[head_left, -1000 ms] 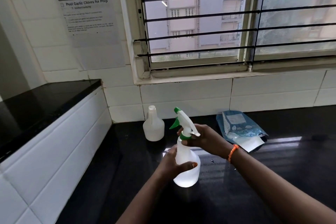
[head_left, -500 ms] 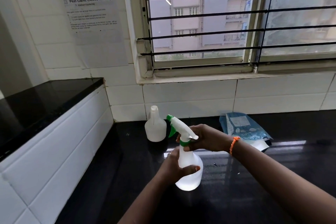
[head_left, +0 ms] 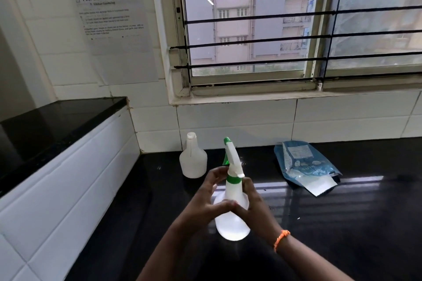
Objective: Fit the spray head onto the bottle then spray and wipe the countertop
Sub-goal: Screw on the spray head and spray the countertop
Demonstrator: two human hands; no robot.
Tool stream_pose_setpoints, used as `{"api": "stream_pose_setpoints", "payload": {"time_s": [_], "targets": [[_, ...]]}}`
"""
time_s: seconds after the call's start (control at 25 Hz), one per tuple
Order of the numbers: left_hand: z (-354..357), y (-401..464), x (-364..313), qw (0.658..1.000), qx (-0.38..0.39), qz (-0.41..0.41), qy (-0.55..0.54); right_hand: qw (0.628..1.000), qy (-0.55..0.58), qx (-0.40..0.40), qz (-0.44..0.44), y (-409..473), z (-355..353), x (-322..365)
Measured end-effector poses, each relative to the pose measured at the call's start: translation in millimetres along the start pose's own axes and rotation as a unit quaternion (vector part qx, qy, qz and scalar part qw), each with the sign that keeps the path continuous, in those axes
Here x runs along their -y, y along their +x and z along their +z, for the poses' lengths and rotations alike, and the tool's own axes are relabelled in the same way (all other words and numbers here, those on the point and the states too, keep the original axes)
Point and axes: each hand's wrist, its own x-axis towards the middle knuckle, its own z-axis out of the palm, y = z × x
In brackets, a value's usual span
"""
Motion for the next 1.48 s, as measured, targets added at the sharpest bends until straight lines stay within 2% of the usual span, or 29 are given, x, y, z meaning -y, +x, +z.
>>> {"api": "stream_pose_setpoints", "payload": {"time_s": [0.12,0.2,0.32,0.4,0.56,0.72,0.8,0.88,0.92,1.04,1.12,1.2,1.36,1.48], "targets": [[31,10,-10,0.98,-0.193,0.022,0.046,1.0,0.009,-0.012,0.009,-2,3,-1],[47,17,-16,0.956,-0.29,0.037,0.026,0.999,-0.012,-0.014,0.028,-2,5,-4],[55,24,-22,0.931,-0.361,0.045,0.027,0.998,-0.041,0.0,0.054,-2,7,-7],[54,28,-19,0.925,-0.374,0.05,0.049,0.998,-0.042,-0.004,0.044,-2,8,-7],[44,27,-4,0.946,-0.313,0.075,0.039,1.0,-0.022,-0.008,0.016,-3,8,-8],[21,29,4,0.98,-0.154,0.069,-0.107,1.0,0.01,-0.008,0.011,-2,6,-6],[18,27,5,0.984,-0.112,0.06,-0.122,1.0,0.017,-0.006,-0.001,-2,6,-6],[26,26,6,0.991,-0.12,0.054,-0.038,1.0,0.02,-0.009,-0.018,-2,6,-8],[32,26,6,0.986,-0.158,0.054,-0.005,0.999,0.02,-0.012,-0.025,-3,6,-8],[44,33,5,0.96,-0.273,0.067,0.001,0.999,0.005,-0.013,-0.033,-2,7,-10],[41,38,6,0.954,-0.289,0.075,-0.015,0.999,-0.007,-0.003,-0.035,-2,8,-12],[32,38,10,0.96,-0.259,0.082,-0.062,1.0,-0.015,0.006,-0.026,-1,8,-14],[14,35,17,0.974,-0.105,0.059,-0.191,1.0,-0.001,0.02,-0.015,-2,4,-16],[7,30,18,0.977,-0.066,0.043,-0.2,1.0,0.0,0.023,-0.018,-2,1,-12]]}}
